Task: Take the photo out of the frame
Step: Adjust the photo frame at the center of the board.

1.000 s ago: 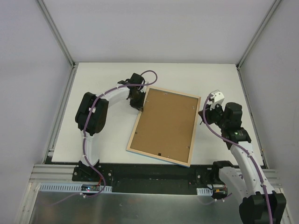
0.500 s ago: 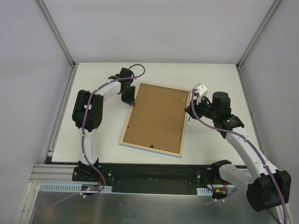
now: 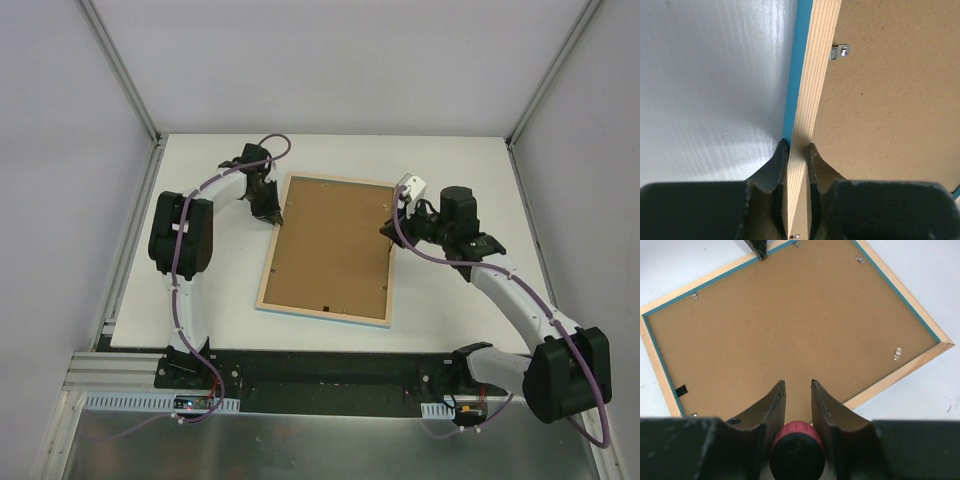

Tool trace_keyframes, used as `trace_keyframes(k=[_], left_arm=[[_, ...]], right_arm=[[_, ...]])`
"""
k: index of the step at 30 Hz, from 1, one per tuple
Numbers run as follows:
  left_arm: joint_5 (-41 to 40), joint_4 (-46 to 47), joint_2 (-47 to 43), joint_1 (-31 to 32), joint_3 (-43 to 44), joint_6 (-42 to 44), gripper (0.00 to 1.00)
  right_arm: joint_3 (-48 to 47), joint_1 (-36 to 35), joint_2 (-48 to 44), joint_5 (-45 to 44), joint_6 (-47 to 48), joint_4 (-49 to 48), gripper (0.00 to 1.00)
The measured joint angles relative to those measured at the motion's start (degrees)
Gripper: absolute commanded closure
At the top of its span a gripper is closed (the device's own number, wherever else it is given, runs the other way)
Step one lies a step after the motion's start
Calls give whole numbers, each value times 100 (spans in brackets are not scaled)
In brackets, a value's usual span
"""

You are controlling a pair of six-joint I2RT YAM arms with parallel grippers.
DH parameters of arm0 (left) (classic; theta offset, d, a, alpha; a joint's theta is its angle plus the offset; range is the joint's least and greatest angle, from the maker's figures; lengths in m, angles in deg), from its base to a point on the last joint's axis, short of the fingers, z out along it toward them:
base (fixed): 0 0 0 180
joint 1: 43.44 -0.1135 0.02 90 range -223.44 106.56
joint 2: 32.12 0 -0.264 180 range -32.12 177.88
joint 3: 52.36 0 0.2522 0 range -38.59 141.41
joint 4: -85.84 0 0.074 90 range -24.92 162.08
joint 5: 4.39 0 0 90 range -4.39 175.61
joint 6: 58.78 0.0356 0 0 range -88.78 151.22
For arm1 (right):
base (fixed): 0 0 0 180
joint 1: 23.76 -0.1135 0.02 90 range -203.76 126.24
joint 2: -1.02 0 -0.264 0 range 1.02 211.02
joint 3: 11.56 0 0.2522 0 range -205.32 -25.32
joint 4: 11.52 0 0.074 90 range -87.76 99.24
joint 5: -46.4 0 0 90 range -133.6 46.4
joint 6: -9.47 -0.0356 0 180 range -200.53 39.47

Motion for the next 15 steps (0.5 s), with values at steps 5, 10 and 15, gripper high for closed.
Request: trace_keyframes(k=[5,10,15], left_arm=[[225,50,31,-81,-20,-168,100],[588,363,24,-120,-232,-538,100],[772,739,-57,-129,-501,-839,100]], right_arm=[[0,-59,208,286,168,-140,99],[0,-162,560,140,216,-181,99],[-85,-256,852,-310,249,107,99]])
